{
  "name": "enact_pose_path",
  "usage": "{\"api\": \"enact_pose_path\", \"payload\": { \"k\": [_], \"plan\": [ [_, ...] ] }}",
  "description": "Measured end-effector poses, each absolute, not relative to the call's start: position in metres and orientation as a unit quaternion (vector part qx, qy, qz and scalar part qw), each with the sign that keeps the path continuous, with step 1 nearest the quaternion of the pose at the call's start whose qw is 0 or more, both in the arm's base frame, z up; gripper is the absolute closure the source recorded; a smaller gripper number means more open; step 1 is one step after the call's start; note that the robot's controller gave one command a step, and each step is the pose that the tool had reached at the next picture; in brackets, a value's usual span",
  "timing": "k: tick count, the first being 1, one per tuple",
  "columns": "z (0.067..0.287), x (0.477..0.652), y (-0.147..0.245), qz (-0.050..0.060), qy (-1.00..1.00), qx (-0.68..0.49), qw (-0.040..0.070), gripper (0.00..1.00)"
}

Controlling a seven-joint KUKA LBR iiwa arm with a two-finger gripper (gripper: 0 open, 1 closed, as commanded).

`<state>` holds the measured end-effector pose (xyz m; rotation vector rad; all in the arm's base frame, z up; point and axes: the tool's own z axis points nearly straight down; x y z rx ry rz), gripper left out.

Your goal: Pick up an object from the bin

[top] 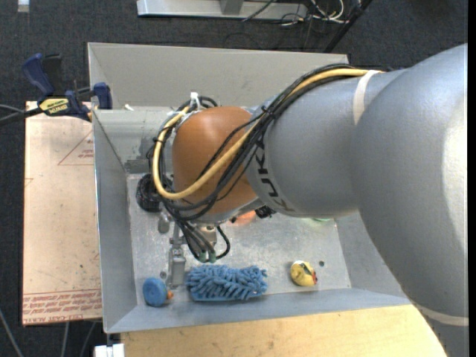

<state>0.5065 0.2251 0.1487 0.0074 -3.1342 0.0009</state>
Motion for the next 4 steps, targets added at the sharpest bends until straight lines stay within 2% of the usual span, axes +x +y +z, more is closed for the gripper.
{"api": "enact_pose_path", "payload": {
  "k": [1, 2, 3, 4],
  "plan": [
    [0.153, 0.509, 0.224, -0.001, -1.000, 0.000, 0.000, 0.00],
    [0.101, 0.490, 0.171, -0.001, -0.998, 0.062, 0.001, 0.00],
    [0.105, 0.488, 0.150, 0.000, -0.995, 0.095, 0.002, 0.00],
    [0.106, 0.483, 0.128, -0.001, -0.999, 0.044, 0.001, 0.00]
  ]
}}
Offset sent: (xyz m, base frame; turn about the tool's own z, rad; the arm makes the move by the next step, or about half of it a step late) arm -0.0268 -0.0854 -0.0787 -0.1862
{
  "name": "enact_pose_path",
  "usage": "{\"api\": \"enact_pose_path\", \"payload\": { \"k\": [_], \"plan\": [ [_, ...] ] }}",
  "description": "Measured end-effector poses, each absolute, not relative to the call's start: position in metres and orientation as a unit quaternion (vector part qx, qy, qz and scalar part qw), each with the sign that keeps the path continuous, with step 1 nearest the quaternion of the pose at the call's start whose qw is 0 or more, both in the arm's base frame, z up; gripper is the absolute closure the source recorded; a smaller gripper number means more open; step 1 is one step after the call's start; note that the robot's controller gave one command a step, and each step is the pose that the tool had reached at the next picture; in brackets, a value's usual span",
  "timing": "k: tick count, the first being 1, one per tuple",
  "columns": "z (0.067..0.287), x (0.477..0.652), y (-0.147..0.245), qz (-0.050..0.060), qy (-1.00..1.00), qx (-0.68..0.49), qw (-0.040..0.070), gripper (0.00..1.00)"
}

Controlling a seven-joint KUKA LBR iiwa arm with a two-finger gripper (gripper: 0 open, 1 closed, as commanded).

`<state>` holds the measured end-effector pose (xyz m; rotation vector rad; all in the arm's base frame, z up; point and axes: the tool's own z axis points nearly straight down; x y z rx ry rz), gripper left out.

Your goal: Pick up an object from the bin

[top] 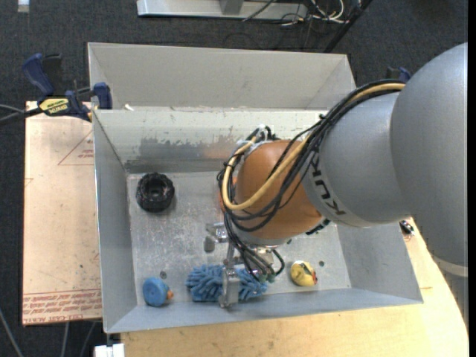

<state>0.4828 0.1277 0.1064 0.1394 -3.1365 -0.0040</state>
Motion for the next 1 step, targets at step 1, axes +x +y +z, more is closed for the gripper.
{"api": "enact_pose_path", "payload": {
  "k": [1],
  "plan": [
    [0.0733, 0.4890, 0.1237, -0.002, -0.990, 0.144, -0.006, 0.00]
  ]
}}
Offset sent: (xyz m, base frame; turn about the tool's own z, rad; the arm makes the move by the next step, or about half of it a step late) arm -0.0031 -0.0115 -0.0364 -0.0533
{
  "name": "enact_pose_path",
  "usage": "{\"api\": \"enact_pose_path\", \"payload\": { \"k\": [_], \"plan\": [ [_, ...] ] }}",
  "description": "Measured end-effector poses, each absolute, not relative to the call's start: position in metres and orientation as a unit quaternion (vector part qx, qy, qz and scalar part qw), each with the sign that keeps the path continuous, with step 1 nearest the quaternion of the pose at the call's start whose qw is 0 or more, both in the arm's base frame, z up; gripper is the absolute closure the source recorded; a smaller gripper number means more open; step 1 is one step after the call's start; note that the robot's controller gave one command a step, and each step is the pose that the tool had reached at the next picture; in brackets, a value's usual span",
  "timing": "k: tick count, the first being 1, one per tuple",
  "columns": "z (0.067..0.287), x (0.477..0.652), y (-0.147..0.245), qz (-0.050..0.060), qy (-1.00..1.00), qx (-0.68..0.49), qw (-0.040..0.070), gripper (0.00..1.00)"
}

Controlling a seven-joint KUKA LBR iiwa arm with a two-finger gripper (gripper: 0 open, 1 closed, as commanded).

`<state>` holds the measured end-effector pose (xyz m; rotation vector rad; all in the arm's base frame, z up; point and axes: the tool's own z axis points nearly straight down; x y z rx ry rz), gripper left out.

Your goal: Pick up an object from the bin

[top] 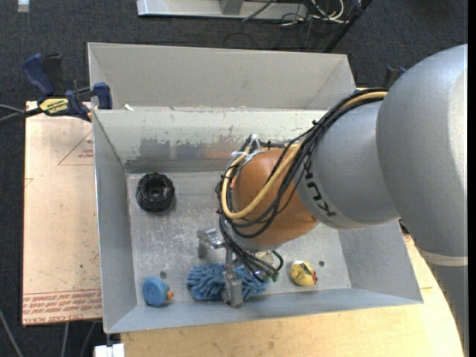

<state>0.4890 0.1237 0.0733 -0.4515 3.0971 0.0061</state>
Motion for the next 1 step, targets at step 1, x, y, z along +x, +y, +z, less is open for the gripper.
{"api": "enact_pose_path", "payload": {
  "k": [1],
  "plan": [
    [0.0690, 0.4813, 0.1179, 0.003, 0.997, -0.076, 0.001, 1.00]
  ]
}}
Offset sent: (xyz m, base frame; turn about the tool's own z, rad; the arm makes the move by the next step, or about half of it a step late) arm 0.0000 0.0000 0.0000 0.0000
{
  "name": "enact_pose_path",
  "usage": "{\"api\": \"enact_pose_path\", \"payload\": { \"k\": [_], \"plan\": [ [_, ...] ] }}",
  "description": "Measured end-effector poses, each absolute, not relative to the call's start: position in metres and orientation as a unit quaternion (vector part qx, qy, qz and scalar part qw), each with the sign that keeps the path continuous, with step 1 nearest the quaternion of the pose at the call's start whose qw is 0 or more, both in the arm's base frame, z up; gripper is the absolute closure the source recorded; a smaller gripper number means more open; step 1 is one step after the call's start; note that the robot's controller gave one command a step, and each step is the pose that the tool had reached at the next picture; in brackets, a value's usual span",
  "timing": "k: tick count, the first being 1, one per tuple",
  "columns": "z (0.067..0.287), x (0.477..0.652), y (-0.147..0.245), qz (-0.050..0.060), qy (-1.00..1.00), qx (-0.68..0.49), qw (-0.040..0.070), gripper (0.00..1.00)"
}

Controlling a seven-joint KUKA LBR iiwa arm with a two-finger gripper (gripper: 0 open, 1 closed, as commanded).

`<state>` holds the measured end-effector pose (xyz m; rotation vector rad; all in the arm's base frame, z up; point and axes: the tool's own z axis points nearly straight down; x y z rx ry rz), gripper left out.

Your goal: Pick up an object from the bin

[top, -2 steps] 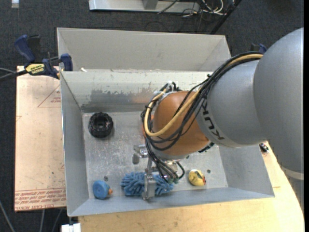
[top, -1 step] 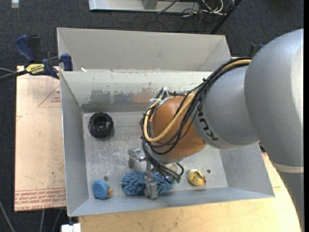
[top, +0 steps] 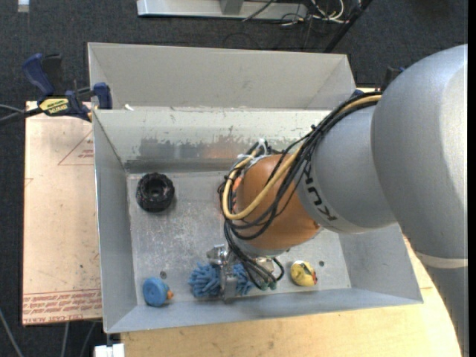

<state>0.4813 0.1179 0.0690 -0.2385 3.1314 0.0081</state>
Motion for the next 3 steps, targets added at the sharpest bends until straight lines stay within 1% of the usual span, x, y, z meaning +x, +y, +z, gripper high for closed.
{"api": "enact_pose_path", "payload": {
  "k": [3],
  "plan": [
    [0.0715, 0.4804, 0.1172, 0.002, 0.997, -0.072, -0.001, 1.00]
  ]
}}
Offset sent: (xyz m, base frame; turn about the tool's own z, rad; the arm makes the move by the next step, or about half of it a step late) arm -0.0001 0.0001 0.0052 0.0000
